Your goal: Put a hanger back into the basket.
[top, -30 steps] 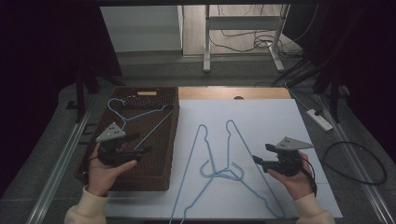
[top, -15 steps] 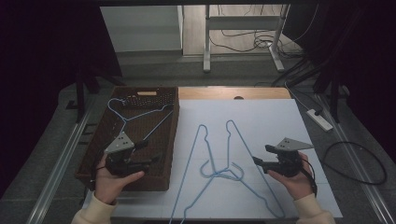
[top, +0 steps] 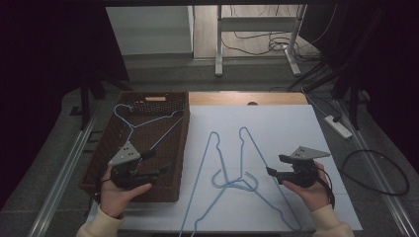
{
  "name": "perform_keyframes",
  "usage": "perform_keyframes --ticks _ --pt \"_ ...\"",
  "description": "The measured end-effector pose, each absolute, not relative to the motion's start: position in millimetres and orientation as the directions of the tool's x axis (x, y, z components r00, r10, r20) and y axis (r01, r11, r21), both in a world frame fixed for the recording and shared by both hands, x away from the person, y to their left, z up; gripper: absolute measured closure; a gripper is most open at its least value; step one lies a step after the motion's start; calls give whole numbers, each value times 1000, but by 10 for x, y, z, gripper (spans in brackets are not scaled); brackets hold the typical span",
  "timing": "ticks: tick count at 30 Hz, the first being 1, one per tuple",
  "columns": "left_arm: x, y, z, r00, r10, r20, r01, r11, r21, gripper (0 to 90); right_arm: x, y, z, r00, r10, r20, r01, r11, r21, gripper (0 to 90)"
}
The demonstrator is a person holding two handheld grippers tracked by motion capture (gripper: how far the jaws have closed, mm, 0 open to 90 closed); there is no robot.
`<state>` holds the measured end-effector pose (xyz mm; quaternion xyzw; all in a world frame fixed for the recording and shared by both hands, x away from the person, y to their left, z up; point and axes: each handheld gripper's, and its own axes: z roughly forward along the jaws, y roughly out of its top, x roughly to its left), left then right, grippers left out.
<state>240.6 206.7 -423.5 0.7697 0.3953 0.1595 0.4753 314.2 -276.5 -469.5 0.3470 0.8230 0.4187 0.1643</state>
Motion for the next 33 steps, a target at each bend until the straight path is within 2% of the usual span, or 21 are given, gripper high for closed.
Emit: perform_keyframes --ticks 6,15,22,26,33 --pt "2412 2053 -4265 644 754 -128 463 -251 850 299 3143 -2733 -4700 -731 682 24 428 430 795 302" --pt "2397 2014 -4279 654 745 -129 466 -263 845 299 3115 -2588 -4694 -780 625 -2 415 521 746 320" --pt "2408 1982 -4311 656 743 -130 474 -272 838 298 3131 -2147 -4722 -859 511 -28 384 680 625 339" --pt "2417 1982 -4327 654 745 -132 477 -271 836 299 3154 -1937 -4794 -886 463 -22 367 730 577 365" --pt "2414 1958 -4349 657 743 -129 477 -277 834 300 3180 -1711 -4868 -912 410 3 354 785 508 470"
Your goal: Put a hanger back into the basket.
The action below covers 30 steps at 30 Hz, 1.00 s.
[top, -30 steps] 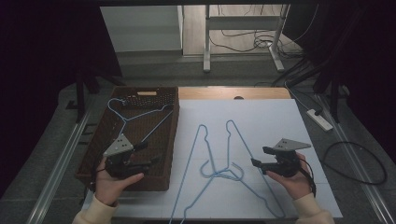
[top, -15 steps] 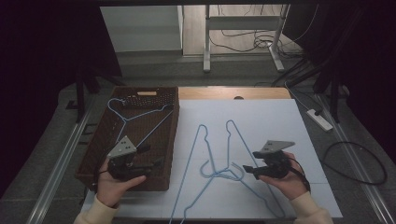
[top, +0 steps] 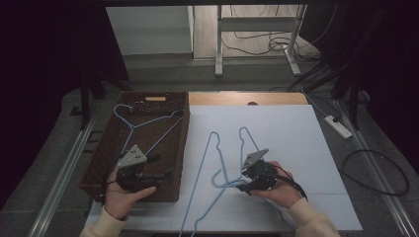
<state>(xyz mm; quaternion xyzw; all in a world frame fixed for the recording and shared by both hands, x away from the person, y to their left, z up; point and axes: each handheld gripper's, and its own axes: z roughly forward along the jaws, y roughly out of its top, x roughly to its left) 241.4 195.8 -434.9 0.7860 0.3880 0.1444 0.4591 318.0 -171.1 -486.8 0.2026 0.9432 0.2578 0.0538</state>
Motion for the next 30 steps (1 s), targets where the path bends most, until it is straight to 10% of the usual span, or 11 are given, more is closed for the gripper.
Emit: perform_keyframes --ticks 30 --pt "2392 1858 -4364 674 729 -116 470 -302 829 310 3213 -1391 -4995 -926 376 -29 349 883 313 841"
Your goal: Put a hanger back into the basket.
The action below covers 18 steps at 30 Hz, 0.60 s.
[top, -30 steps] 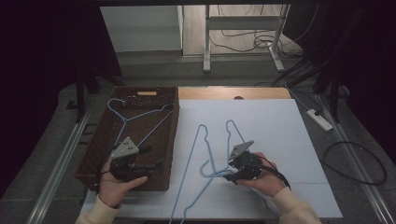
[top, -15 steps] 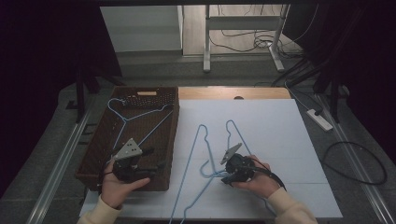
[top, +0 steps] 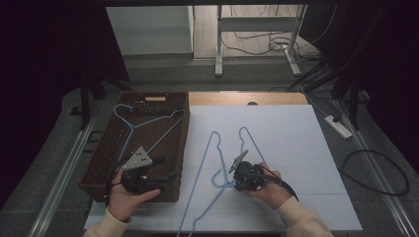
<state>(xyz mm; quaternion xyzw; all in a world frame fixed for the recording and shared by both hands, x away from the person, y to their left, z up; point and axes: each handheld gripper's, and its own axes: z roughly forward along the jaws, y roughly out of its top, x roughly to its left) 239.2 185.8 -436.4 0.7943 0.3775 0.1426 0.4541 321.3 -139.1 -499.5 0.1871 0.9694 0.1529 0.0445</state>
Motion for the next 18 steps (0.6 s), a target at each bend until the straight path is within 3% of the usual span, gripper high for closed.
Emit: perform_keyframes --ticks 10,18 --pt "2390 1839 -4366 677 727 -116 470 -305 828 312 3210 -1351 -4989 -943 329 -41 304 907 292 861" --pt "2380 1803 -4367 683 722 -112 467 -313 827 312 3214 -1195 -4969 -941 331 -73 313 931 188 864"
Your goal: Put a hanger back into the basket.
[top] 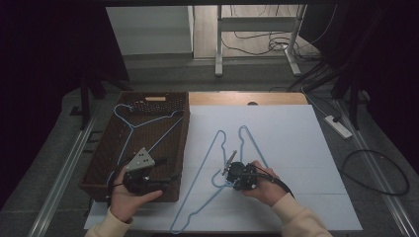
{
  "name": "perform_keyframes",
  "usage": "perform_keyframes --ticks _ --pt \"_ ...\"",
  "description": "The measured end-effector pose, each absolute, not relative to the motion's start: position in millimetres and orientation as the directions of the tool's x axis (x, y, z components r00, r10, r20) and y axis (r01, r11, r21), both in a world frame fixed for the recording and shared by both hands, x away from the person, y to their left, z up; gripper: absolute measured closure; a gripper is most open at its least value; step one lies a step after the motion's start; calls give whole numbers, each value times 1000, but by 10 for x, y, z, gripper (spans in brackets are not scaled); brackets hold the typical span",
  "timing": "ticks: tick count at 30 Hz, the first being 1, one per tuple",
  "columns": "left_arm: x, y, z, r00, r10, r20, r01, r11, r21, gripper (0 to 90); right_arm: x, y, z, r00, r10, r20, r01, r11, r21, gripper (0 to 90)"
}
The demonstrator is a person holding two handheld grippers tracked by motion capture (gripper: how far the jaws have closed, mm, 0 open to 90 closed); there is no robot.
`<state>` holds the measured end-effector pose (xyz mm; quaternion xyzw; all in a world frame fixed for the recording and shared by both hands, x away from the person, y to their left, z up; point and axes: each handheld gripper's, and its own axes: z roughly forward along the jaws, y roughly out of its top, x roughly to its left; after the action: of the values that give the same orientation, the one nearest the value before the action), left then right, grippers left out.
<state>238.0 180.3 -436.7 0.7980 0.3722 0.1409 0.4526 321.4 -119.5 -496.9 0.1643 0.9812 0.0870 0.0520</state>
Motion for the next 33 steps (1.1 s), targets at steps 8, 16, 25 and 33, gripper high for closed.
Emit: perform_keyframes --ticks 8,16,25,33 --pt "2339 1697 -4345 704 704 -92 451 -342 824 319 3264 -1280 -4886 -930 367 -14 349 895 279 866" --pt "2292 1455 -4336 738 673 -48 428 -412 804 322 3303 -1433 -4767 -911 411 47 400 846 353 867" --pt "2334 1054 -4386 777 629 5 422 -526 738 328 3282 -1539 -4635 -900 434 39 411 818 401 866" --pt "2458 734 -4513 790 613 9 448 -587 674 329 3230 -1574 -4551 -898 439 22 407 812 419 866"
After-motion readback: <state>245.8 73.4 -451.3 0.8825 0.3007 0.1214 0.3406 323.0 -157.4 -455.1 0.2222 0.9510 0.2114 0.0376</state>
